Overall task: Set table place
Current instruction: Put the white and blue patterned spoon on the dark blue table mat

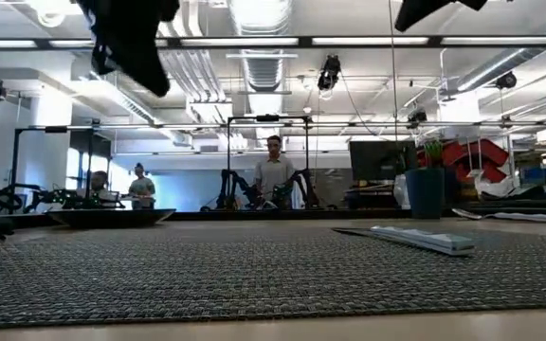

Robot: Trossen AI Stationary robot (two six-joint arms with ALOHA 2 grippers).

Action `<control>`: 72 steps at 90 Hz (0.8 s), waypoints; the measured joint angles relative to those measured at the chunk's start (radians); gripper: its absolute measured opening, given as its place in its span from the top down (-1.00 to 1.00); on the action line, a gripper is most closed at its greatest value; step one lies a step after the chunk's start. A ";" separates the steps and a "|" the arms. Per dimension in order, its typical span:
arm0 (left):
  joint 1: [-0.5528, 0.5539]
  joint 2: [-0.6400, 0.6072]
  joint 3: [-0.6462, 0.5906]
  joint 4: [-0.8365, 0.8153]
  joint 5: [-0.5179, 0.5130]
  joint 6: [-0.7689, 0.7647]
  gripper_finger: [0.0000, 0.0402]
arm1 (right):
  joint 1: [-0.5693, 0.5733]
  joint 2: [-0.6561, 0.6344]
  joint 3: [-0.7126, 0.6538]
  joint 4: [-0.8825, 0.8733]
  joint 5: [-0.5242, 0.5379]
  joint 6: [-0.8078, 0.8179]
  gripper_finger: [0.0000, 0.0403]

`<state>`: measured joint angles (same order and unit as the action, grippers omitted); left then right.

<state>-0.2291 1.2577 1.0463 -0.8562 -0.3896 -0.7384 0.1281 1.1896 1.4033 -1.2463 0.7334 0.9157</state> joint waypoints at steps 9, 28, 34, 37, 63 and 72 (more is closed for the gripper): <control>-0.001 0.019 -0.023 0.000 0.038 -0.018 0.71 | -0.029 -0.022 0.000 -0.053 0.000 0.000 0.93; -0.002 0.058 -0.056 0.003 0.065 -0.048 0.71 | -0.097 -0.044 0.000 -0.194 -0.004 0.000 0.93; -0.003 0.069 -0.058 0.003 0.068 -0.049 0.71 | -0.121 -0.044 0.000 -0.239 -0.009 0.000 0.93; -0.003 0.075 -0.058 0.004 0.069 -0.049 0.71 | -0.131 -0.044 0.000 -0.257 -0.015 0.000 0.93; -0.003 0.093 -0.060 0.011 0.067 -0.010 0.71 | -0.197 -0.042 0.000 -0.324 -0.104 0.000 0.93; -0.003 0.093 -0.060 0.020 0.067 -0.006 0.71 | -0.196 -0.042 0.000 -0.323 -0.107 0.000 0.93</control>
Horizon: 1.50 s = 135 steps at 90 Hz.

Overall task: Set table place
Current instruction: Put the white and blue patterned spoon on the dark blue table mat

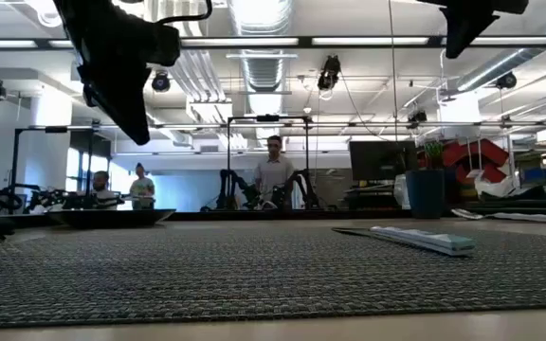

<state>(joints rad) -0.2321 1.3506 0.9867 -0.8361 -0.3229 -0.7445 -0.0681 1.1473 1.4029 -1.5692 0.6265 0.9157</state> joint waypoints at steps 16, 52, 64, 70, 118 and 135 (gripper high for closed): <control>0.000 0.000 0.000 0.047 -0.001 0.001 0.71 | 0.000 0.001 0.000 0.005 -0.007 0.020 0.93; 0.000 0.000 0.000 0.249 -0.003 0.002 0.71 | 0.000 0.002 0.000 0.015 -0.006 0.055 0.93; 0.000 0.000 0.000 0.334 -0.003 0.002 0.71 | 0.000 0.002 0.000 0.041 0.002 0.025 0.93; 0.000 0.000 0.000 0.377 -0.003 0.002 0.71 | 0.000 0.002 0.000 0.046 0.002 0.007 0.93; 0.000 0.000 0.000 0.621 -0.003 0.002 0.71 | -0.142 0.081 -0.001 0.047 -0.174 0.076 0.93; 0.000 0.000 0.000 0.632 -0.003 0.002 0.71 | -0.296 0.190 -0.001 0.010 -0.241 -0.082 0.93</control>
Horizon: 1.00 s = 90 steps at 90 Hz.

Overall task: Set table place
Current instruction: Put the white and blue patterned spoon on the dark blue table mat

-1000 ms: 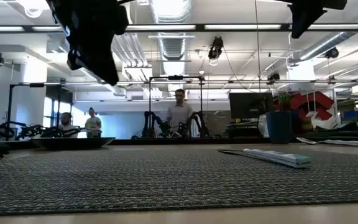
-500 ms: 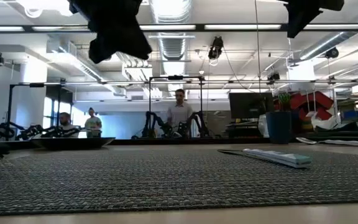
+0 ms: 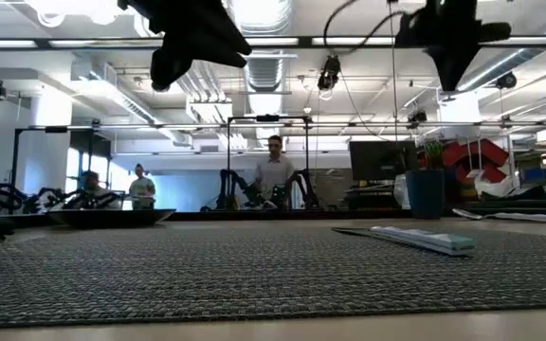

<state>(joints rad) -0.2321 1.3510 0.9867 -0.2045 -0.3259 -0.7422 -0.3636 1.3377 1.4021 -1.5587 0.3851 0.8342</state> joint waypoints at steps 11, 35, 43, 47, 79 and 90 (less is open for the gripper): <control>0.000 0.000 0.000 0.002 0.000 0.000 0.71 | -0.087 0.068 0.000 -0.003 0.000 -0.104 0.93; 0.000 0.000 0.000 0.003 -0.003 0.000 0.71 | -0.275 0.148 -0.045 0.028 -0.003 -0.240 0.93; 0.000 0.000 0.000 0.003 -0.005 0.000 0.71 | -0.326 0.140 -0.083 0.080 -0.021 -0.266 0.93; 0.000 0.000 0.000 0.003 -0.005 0.000 0.71 | -0.345 0.134 -0.106 0.117 -0.050 -0.271 0.93; 0.000 0.000 0.000 0.003 -0.004 0.027 0.71 | -0.404 0.099 -0.345 0.306 -0.106 -0.238 0.93; 0.000 0.000 0.000 0.003 -0.004 0.027 0.71 | -0.404 0.100 -0.431 0.334 -0.108 -0.194 0.93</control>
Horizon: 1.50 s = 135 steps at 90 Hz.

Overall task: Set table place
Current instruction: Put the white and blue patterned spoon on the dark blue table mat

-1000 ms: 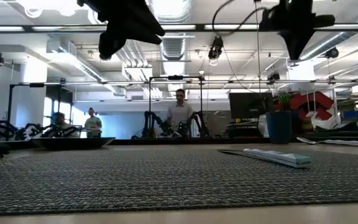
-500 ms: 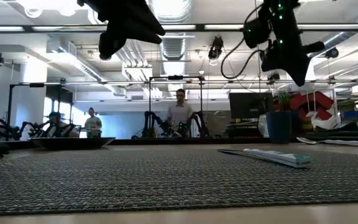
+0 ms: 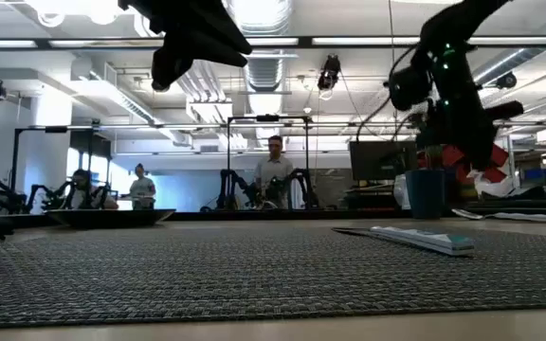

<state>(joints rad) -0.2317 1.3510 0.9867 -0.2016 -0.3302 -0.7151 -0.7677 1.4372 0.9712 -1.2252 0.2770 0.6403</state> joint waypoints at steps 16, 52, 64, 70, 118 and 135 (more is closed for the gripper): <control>0.000 0.000 0.000 0.000 0.000 0.000 0.71 | 0.001 -0.001 -0.093 0.100 -0.049 0.001 0.87; 0.000 0.000 0.000 0.000 0.000 0.000 0.71 | 0.001 -0.002 -0.144 0.232 -0.025 0.006 0.14; 0.000 0.000 0.000 0.000 0.000 0.000 0.71 | 0.001 -0.002 -0.159 0.269 -0.023 0.025 0.04; 0.000 0.000 0.000 0.000 0.000 0.000 0.71 | -0.006 -0.002 -0.176 0.275 -0.024 0.064 0.03; 0.000 0.000 0.000 0.000 0.001 0.000 0.71 | -0.012 -0.002 -0.312 0.370 -0.012 0.251 0.19; 0.000 0.000 0.000 0.000 0.001 0.000 0.71 | -0.011 -0.005 -0.343 0.378 0.019 0.300 0.22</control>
<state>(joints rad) -0.2321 1.3510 0.9867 -0.2020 -0.3290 -0.7151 -0.7788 1.4319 0.6281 -0.8472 0.2956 0.9404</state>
